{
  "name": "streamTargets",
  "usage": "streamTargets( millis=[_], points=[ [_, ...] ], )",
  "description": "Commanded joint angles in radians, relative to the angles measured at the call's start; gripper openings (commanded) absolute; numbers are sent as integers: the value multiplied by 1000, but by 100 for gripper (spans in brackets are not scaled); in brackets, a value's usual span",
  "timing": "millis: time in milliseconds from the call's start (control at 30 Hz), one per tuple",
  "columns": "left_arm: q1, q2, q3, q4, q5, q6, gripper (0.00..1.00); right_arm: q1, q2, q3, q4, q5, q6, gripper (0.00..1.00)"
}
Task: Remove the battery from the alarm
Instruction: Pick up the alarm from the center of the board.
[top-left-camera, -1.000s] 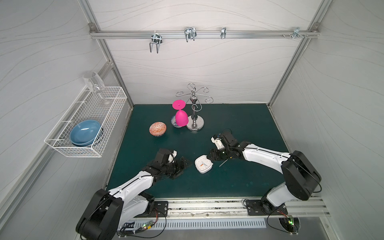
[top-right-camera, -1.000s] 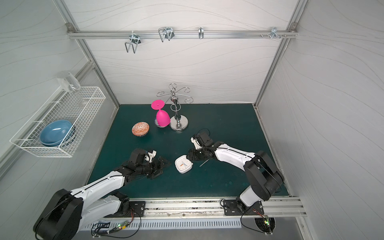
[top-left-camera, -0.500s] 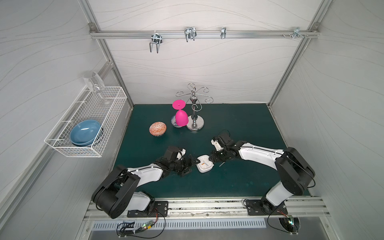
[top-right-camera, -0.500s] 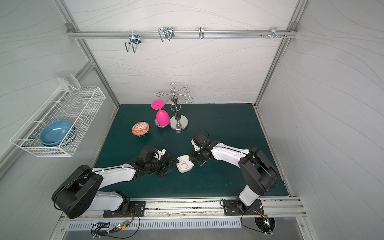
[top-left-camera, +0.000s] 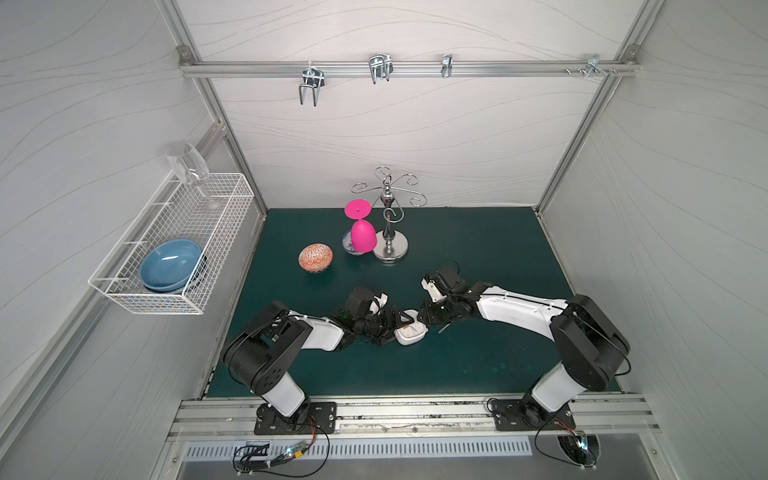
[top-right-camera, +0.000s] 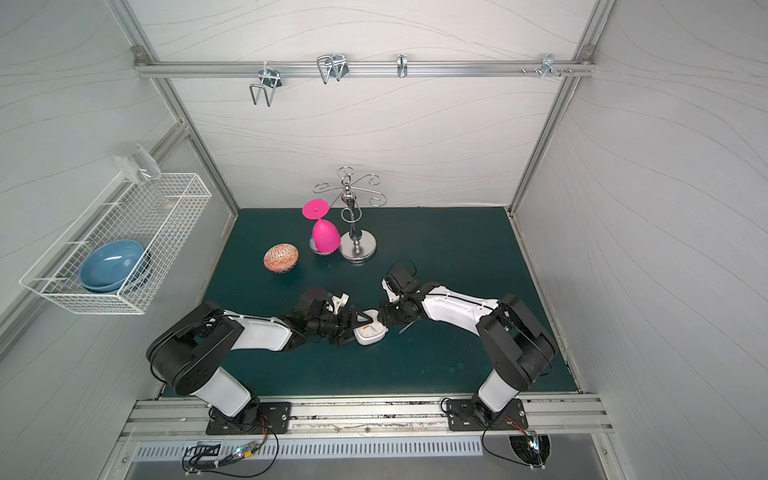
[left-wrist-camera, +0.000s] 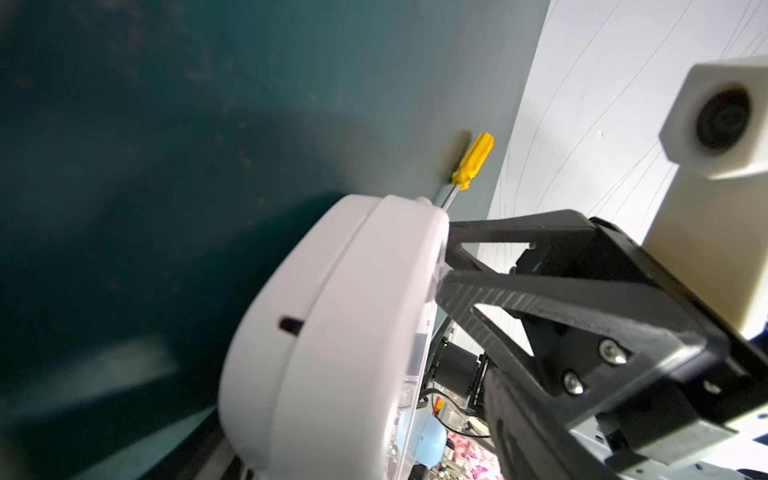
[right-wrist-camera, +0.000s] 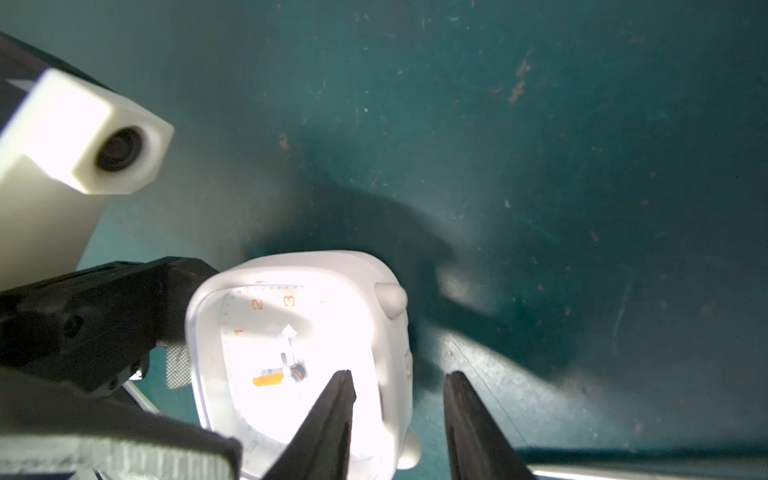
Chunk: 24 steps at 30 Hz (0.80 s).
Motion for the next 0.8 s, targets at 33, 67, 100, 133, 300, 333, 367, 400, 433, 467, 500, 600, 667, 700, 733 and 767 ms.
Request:
streamTargets(
  millis=[33, 67, 100, 133, 300, 333, 367, 400, 433, 467, 500, 600, 667, 700, 733, 767],
  points=[
    [-12, 20, 34, 40, -13, 28, 71, 17, 19, -15, -12, -16, 16, 41],
    [-13, 15, 34, 35, -15, 39, 69, 17, 20, -15, -10, -18, 18, 41],
    [-13, 8, 35, 29, -17, 49, 65, 17, 18, -15, -6, -22, 18, 42],
    [-14, 1, 37, 22, -18, 60, 62, 17, 15, -16, 0, -24, 24, 42],
    [-15, -50, 44, -33, -33, 143, 42, 11, -32, -20, 23, -41, 43, 44],
    [-17, -66, 45, -44, -37, 159, 37, 5, -46, -20, 24, -46, 47, 45],
    [-17, -79, 47, -60, -45, 184, 34, -1, -68, -20, 23, -54, 49, 45],
    [-19, -108, 48, -82, -56, 219, 30, -16, -102, -19, 11, -63, 53, 47],
    [-22, -134, 52, -104, -69, 251, 28, -31, -143, -18, -6, -70, 58, 50],
    [-26, -173, 56, -146, -89, 296, 28, -49, -189, -18, -21, -77, 63, 54],
    [-35, -214, 70, -207, -116, 351, 28, -60, -217, -20, -34, -90, 66, 57],
    [-89, -346, 125, -389, -261, 599, 27, -136, -388, -32, -94, -146, 132, 76],
    [-157, -424, 155, -469, -369, 767, 26, -192, -504, -45, -128, -205, 221, 90],
    [-188, -457, 161, -480, -410, 872, 23, -217, -558, -52, -144, -225, 276, 96],
    [-219, -488, 161, -478, -447, 971, 21, -242, -606, -59, -167, -244, 341, 99],
    [-245, -513, 158, -464, -472, 1066, 20, -260, -640, -64, -193, -261, 411, 99]
  ],
)
